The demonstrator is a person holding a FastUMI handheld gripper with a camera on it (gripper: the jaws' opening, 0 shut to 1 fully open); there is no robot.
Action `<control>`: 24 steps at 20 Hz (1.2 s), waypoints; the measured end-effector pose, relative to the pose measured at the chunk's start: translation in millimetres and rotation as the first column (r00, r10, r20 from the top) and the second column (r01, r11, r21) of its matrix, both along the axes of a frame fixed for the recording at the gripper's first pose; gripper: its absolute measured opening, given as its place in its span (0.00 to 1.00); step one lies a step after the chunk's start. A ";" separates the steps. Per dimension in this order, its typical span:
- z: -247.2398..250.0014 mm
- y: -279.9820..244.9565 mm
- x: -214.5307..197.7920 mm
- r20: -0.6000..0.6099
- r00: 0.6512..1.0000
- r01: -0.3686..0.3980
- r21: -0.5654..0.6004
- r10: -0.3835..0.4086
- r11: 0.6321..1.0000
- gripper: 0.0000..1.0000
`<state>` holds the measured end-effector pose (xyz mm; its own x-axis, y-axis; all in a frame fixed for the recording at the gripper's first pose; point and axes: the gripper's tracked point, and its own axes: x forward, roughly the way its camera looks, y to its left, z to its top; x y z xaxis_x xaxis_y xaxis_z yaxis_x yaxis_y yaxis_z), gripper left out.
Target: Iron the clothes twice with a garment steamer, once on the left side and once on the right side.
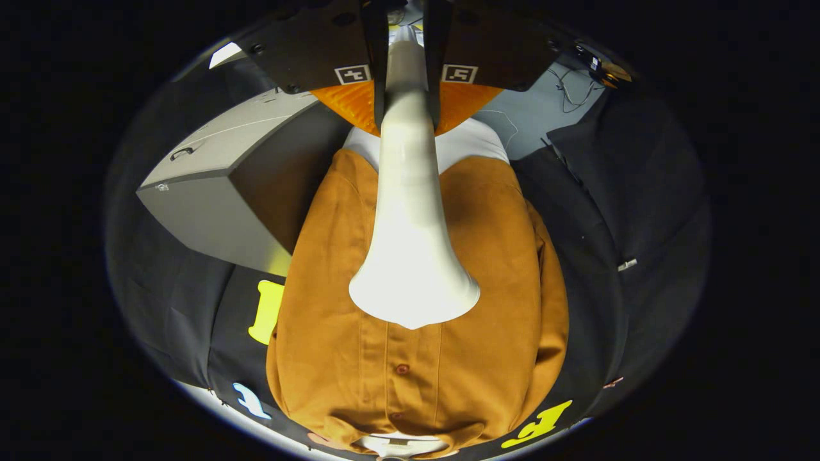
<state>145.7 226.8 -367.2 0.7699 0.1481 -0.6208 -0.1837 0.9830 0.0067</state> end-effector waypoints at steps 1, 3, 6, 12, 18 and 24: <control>12.0 -4.2 -1.6 0.019 1.000 -0.002 0.003 0.002 1.000 0.25; 39.6 -11.3 -4.4 0.062 0.998 -0.004 0.011 0.003 1.000 0.25; 78.0 -23.0 -8.1 0.119 0.993 0.004 0.027 -0.007 1.000 0.25; 145.9 -45.7 -23.5 0.211 0.977 0.016 0.055 -0.027 0.998 0.25; 207.3 -59.6 -41.1 0.286 0.957 0.021 0.123 -0.055 0.992 0.25; 249.3 -73.7 -49.0 0.344 0.937 0.016 0.149 -0.067 0.989 0.25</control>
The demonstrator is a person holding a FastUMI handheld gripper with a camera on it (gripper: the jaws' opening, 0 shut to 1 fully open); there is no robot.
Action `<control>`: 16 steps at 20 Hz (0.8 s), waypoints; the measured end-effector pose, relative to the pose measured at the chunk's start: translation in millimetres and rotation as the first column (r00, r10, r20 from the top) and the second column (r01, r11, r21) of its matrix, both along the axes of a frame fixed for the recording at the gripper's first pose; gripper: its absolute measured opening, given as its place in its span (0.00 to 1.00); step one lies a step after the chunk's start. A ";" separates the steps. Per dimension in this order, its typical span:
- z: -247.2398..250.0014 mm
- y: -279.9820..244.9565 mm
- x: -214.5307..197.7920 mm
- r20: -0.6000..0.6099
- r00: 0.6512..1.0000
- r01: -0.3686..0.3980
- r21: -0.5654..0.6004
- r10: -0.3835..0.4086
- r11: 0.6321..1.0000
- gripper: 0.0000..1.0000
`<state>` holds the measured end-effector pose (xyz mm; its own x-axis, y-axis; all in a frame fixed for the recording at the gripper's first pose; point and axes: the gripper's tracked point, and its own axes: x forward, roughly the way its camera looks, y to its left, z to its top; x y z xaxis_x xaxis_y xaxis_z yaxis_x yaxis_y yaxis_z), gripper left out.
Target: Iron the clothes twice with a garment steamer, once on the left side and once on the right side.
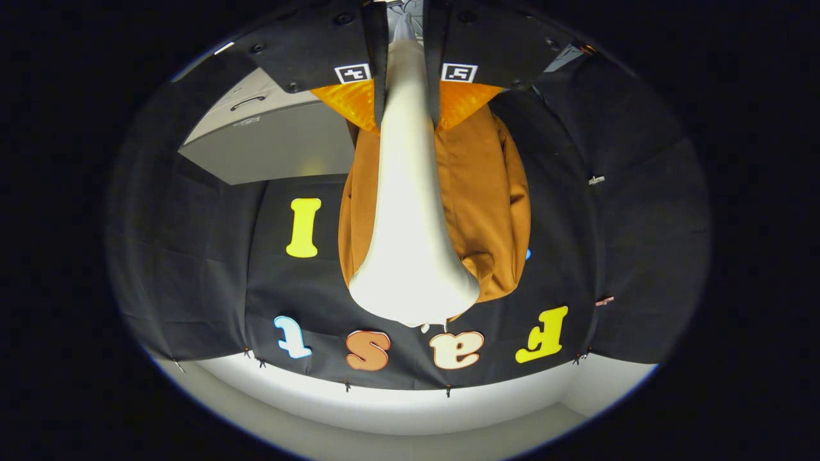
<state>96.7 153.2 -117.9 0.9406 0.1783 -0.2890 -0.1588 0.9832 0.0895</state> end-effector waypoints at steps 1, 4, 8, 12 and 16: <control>4.5 -3.3 -1.1 0.006 1.000 0.004 -0.003 -0.004 1.000 0.25; 14.6 -9.4 -5.8 0.022 1.000 0.009 0.000 -0.009 1.000 0.25; 17.8 -10.8 -13.0 0.025 1.000 0.005 0.004 -0.005 1.000 0.25; 12.0 -9.1 -18.7 0.008 1.000 0.001 0.012 -0.001 1.000 0.25; 9.7 -8.7 -19.8 0.001 1.000 0.009 0.015 -0.009 1.000 0.25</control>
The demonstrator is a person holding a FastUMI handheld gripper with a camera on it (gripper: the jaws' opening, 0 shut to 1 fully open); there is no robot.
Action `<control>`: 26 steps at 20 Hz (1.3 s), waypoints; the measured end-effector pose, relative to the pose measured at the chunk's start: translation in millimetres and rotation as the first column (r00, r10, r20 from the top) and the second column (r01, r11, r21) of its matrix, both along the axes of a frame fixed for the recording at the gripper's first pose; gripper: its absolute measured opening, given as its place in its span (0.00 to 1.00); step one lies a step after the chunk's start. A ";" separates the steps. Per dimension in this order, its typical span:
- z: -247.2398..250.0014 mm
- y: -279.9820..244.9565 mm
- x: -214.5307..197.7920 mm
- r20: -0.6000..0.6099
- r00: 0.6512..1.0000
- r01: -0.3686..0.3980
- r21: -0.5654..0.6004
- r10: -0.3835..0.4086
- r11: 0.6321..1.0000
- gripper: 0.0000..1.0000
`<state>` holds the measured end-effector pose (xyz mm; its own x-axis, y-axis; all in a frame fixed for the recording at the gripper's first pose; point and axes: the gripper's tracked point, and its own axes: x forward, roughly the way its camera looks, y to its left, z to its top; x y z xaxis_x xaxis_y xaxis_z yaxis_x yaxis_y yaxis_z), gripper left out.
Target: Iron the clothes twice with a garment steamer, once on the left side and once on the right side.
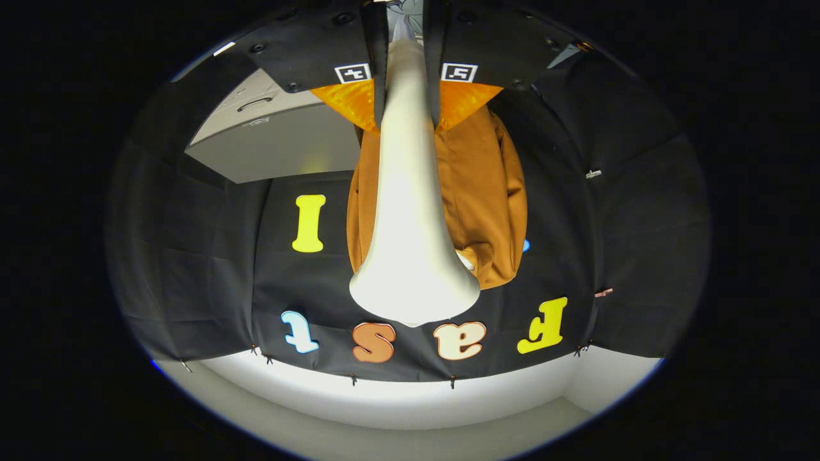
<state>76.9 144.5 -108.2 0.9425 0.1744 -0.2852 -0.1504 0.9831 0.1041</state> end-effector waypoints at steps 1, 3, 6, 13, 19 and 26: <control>-0.6 1.2 0.3 0.000 1.000 0.000 -0.001 0.000 1.000 0.25; -1.4 5.4 -1.5 -0.001 1.000 -0.006 -0.004 0.006 1.000 0.25; -1.6 11.0 -3.9 -0.002 1.000 -0.015 -0.003 0.015 1.000 0.25; -3.3 20.6 -4.7 -0.009 1.000 -0.028 0.003 0.028 1.000 0.25; -6.4 22.4 -4.1 -0.016 1.000 -0.027 0.007 0.027 1.000 0.25; -7.6 19.7 -3.9 -0.022 0.999 -0.023 0.015 0.023 1.000 0.25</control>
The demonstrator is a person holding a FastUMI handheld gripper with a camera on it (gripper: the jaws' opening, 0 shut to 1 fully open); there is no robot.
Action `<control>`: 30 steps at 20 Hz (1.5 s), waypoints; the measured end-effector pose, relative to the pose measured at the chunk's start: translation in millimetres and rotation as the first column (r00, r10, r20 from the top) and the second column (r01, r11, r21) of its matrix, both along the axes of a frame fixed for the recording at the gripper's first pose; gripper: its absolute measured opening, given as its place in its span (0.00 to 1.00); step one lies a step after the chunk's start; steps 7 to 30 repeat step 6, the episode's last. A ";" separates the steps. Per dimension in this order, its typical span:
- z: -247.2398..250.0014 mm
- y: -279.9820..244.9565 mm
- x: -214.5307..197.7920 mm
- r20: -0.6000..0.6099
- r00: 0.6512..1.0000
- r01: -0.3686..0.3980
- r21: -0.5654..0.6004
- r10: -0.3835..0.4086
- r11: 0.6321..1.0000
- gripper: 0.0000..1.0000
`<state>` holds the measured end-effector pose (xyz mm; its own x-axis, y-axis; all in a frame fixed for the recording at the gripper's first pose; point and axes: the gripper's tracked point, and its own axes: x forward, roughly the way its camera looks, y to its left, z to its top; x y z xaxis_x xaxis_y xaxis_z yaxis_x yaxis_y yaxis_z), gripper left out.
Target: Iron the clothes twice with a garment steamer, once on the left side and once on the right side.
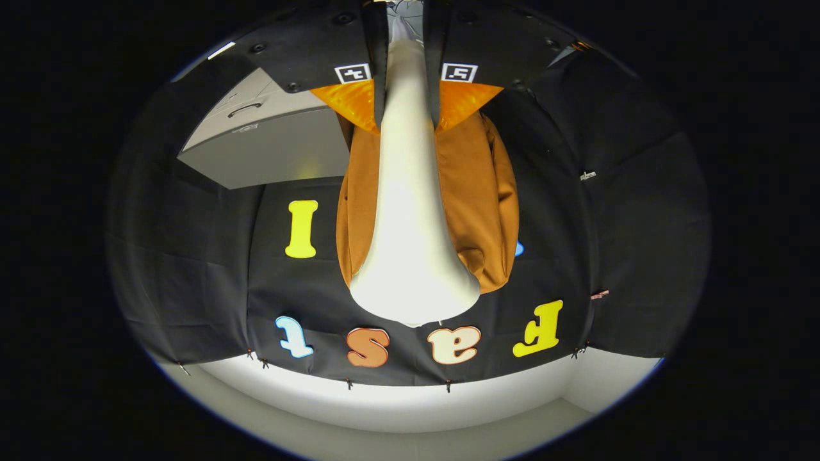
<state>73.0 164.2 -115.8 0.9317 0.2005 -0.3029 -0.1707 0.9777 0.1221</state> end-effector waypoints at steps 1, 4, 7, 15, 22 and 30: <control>-0.2 -0.2 -0.3 0.000 1.000 -0.002 0.001 0.002 1.000 0.25; -0.5 -2.3 -0.9 0.000 1.000 -0.002 -0.002 0.002 1.000 0.25; -0.6 -4.7 -1.1 0.001 1.000 -0.001 -0.001 0.001 1.000 0.25; -0.6 -4.7 -1.1 0.001 1.000 -0.001 -0.001 0.001 1.000 0.25; -0.6 -4.7 -1.1 0.001 1.000 -0.001 -0.001 0.001 1.000 0.25; -0.6 -4.7 -1.1 0.001 1.000 -0.001 -0.001 0.001 1.000 0.25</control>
